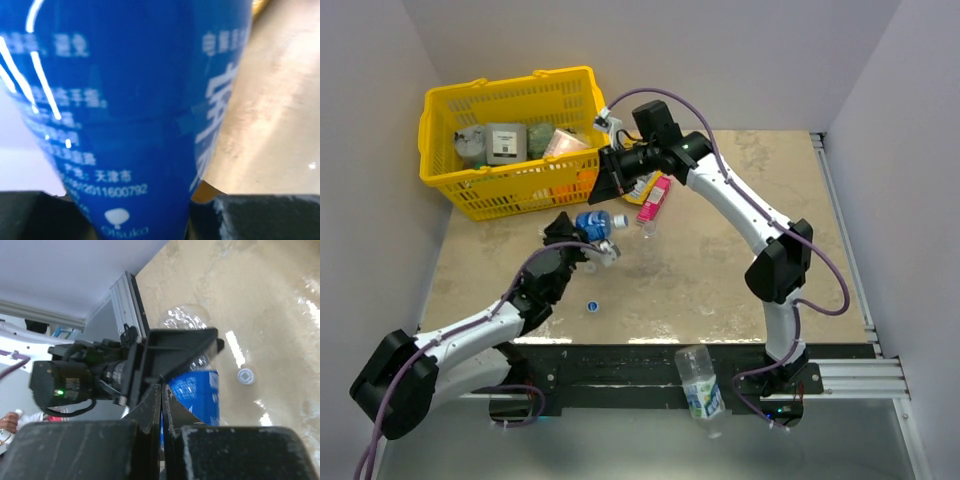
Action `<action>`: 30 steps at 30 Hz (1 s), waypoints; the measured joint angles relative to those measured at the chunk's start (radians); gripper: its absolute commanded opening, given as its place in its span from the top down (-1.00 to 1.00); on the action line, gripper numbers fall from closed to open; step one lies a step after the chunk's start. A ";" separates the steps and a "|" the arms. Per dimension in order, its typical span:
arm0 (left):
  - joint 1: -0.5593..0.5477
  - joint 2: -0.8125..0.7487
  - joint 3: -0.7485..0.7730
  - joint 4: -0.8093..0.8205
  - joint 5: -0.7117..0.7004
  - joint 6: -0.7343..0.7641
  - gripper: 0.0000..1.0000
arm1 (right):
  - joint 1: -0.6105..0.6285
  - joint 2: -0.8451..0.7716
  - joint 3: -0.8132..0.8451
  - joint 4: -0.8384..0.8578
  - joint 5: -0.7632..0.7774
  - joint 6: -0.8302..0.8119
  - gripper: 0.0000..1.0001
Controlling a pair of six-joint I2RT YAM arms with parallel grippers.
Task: Screw on the bottle caps
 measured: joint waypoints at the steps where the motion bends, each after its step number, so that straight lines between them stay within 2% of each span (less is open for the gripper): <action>1: 0.025 0.000 0.032 -0.019 -0.011 -0.044 1.00 | -0.011 0.000 0.005 0.009 -0.004 0.000 0.72; 2: 0.049 0.001 0.059 -0.045 -0.021 -0.096 1.00 | -0.023 0.003 0.018 0.008 -0.008 -0.011 0.51; 4: 0.090 0.001 0.107 -0.117 -0.024 -0.194 1.00 | -0.047 0.012 0.066 0.000 -0.008 -0.043 0.22; 6: 0.120 -0.009 0.140 -0.198 -0.014 -0.296 1.00 | -0.070 0.011 0.114 -0.001 0.011 -0.104 0.09; 7: 0.127 -0.021 0.147 -0.239 0.002 -0.341 1.00 | -0.081 0.000 0.121 0.009 0.021 -0.135 -0.10; 10: 0.127 -0.077 0.153 -0.329 0.061 -0.445 1.00 | -0.104 -0.097 0.019 0.084 0.067 -0.220 -0.27; 15: 0.130 -0.108 0.186 -0.406 0.156 -0.576 1.00 | -0.101 -0.373 -0.322 0.262 0.095 -0.274 -0.34; 21: 0.133 -0.079 0.219 -0.447 0.243 -0.650 1.00 | -0.091 -0.464 -0.415 0.341 0.111 -0.303 -0.47; 24: 0.133 -0.075 0.243 -0.461 0.277 -0.675 1.00 | -0.091 -0.480 -0.479 0.371 0.119 -0.281 -0.71; 30: 0.133 -0.061 0.307 -0.469 0.333 -0.715 1.00 | -0.082 -0.457 -0.509 0.421 0.116 -0.203 -0.72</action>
